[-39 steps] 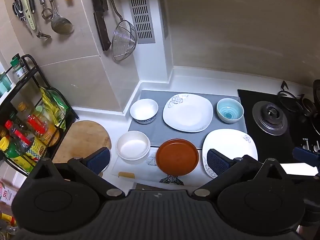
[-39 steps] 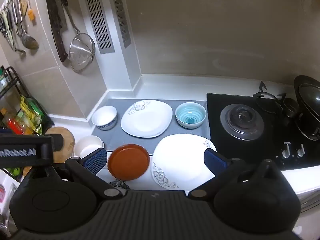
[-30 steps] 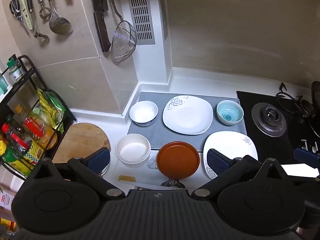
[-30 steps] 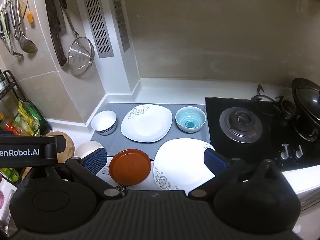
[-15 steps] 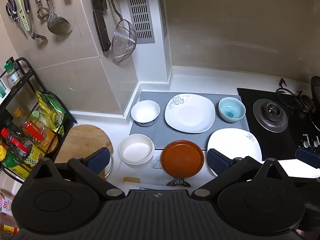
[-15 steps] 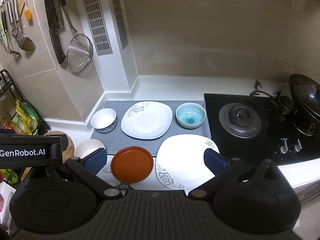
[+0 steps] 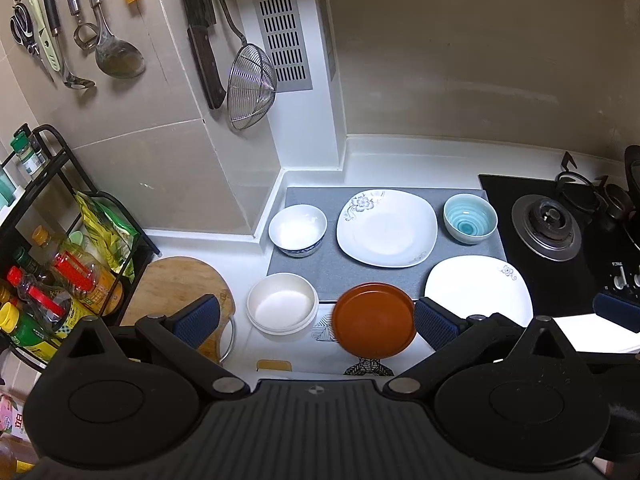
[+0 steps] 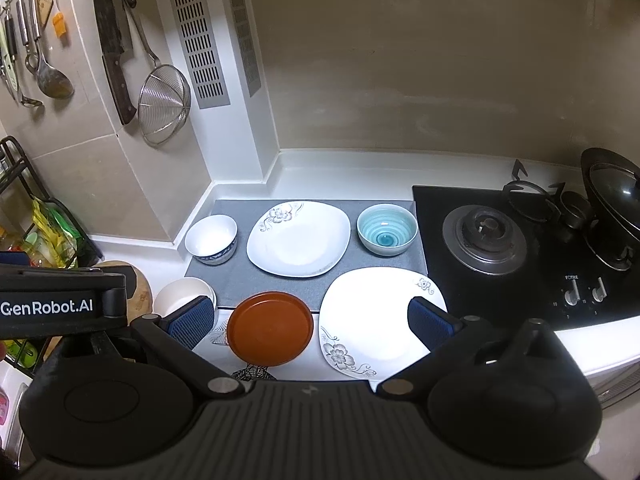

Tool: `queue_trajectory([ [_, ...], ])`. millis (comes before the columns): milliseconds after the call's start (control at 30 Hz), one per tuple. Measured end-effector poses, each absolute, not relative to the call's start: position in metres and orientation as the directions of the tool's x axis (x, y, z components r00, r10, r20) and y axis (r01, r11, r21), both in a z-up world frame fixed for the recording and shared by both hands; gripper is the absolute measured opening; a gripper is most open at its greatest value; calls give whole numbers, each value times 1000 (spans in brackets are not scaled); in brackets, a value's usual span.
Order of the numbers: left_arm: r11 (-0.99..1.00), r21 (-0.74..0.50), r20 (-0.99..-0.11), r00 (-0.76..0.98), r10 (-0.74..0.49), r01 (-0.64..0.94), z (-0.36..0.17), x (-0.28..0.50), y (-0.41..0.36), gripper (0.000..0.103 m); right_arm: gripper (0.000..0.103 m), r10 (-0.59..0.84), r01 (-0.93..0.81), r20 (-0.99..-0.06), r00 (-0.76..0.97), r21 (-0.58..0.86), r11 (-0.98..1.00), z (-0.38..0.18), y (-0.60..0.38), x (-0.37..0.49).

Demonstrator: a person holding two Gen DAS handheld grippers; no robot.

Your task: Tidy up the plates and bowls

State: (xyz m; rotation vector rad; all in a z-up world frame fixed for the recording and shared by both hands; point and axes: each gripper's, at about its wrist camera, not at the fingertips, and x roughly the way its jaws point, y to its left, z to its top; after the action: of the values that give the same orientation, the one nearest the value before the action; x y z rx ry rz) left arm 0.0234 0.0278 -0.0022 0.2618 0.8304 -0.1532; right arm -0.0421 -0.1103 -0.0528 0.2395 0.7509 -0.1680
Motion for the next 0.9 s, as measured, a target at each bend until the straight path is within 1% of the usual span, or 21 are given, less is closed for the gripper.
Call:
queue_trajectory([
  [700, 954, 172, -748, 663, -36, 246, -7, 33, 35, 102, 103, -59, 224, -705, 706, 144, 964, -55, -106, -32],
  [800, 949, 142, -758, 647, -79, 282, -8, 32, 34, 103, 103, -55, 221, -713, 699, 142, 965, -56, -104, -29],
  [900, 948, 139, -763, 641, -83, 288, -11, 33, 34, 103, 103, -56, 226, -719, 693, 142, 964, -58, -104, -27],
])
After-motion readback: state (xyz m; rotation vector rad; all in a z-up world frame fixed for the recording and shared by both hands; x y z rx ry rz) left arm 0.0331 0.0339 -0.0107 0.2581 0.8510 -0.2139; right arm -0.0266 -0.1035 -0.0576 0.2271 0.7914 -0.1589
